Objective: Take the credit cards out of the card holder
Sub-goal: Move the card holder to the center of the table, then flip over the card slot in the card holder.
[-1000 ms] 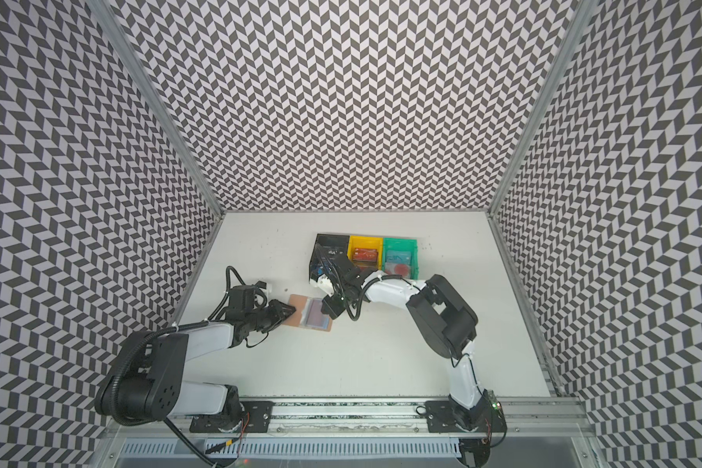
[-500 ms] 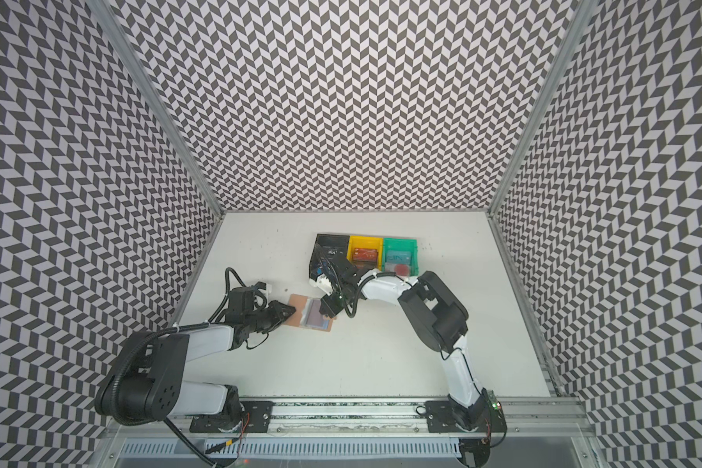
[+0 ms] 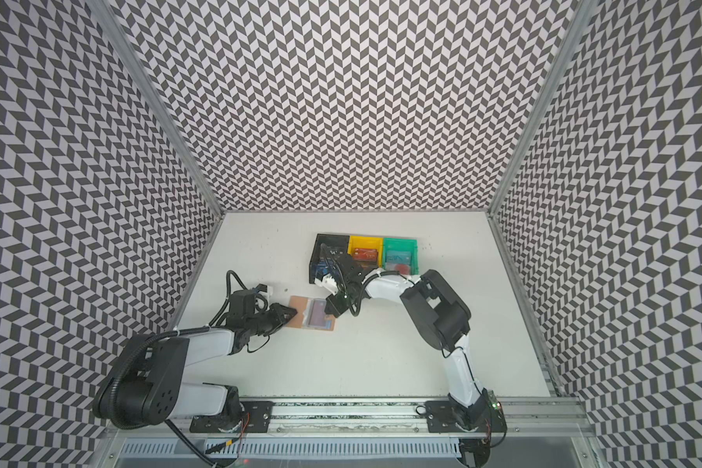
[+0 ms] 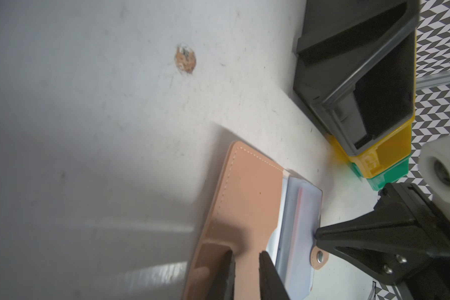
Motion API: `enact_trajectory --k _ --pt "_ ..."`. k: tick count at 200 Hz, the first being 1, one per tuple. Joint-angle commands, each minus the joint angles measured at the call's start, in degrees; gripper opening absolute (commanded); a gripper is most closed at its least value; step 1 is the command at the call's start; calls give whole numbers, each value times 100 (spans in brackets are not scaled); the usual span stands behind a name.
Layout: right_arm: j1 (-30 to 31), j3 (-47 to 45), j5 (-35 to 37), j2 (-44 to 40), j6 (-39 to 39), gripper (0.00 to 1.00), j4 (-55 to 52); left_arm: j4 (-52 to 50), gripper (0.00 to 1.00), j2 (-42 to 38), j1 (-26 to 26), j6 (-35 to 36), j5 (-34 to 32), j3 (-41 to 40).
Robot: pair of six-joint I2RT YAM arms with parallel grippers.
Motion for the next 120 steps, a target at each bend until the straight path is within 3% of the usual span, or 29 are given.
enact_trajectory --k 1,120 --pt "-120 -91 239 -59 -77 0 -189 -469 20 146 -106 -94 -1 -207" --pt "-171 206 126 285 -189 0 -302 -393 18 125 -150 -126 16 -269"
